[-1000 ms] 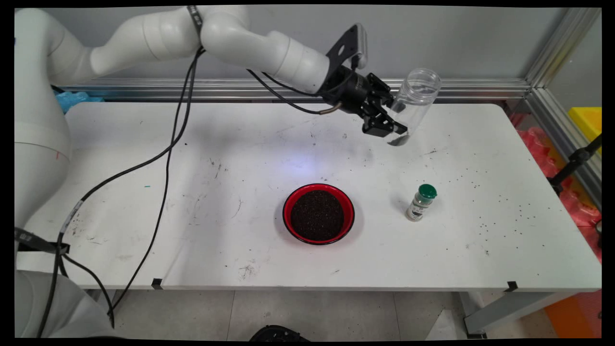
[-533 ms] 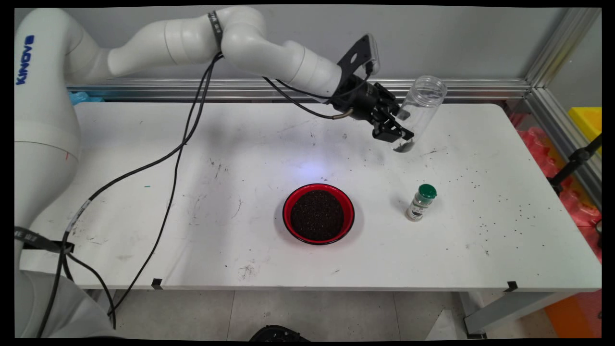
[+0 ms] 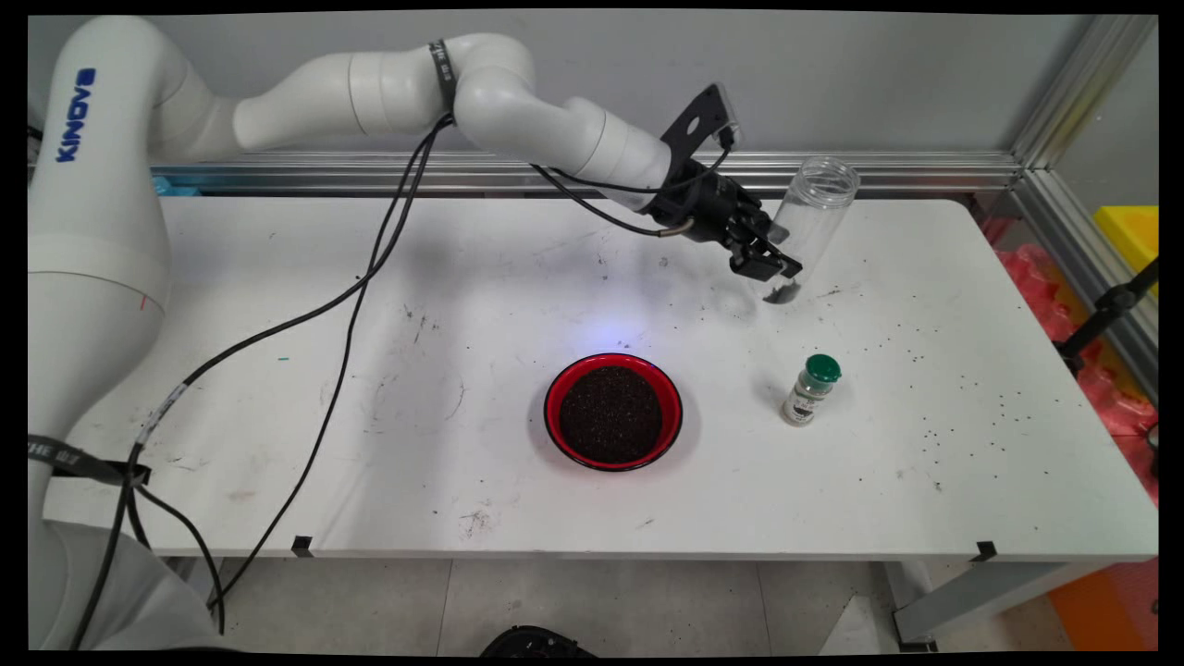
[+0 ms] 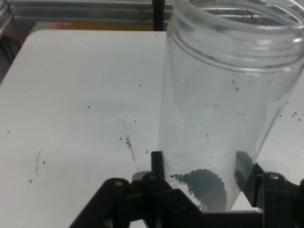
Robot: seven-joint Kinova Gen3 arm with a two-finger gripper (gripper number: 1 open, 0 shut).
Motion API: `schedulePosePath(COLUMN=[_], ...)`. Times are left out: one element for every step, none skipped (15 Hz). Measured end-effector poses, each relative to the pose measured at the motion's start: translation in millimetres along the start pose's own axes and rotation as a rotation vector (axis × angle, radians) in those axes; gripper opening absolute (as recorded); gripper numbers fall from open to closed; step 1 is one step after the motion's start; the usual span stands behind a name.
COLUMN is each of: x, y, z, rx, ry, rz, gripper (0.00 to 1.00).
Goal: Place the picked object on the table
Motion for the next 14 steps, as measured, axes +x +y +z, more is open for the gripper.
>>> schedulePosePath(x=[-1.5,-3.2,-4.9,-6.4,-7.9,-9.5,-10.8,-11.6,-12.8,-13.7,-15.1,-16.3,-17.9,-19.2], y=[-0.8,-1.6,-2.3,-2.7,-3.2,-3.4,-3.6,-3.6,-3.7,-3.7,-3.7,-3.5,-3.5,-3.5], z=[3.0,6.7,10.4,13.6,17.4,21.2,24.3,26.6,29.7,31.7,35.1,37.9,41.0,43.5], rx=[-0.003,-0.008,-0.012,-0.016,-0.021,-0.025,-0.029,-0.031,-0.034,-0.036,-0.039,-0.041,-0.043,-0.044], ry=[-0.001,-0.002,-0.003,-0.004,-0.005,-0.005,-0.005,-0.005,-0.005,-0.005,-0.006,-0.006,-0.006,-0.007], rz=[-0.016,-0.033,-0.048,-0.061,-0.075,-0.087,-0.097,-0.103,-0.111,-0.116,-0.125,-0.131,-0.137,-0.140], gripper=[0.00,0.00,0.00,0.00,0.00,0.00,0.00,0.00,0.00,0.00,0.00,0.00,0.00,0.00])
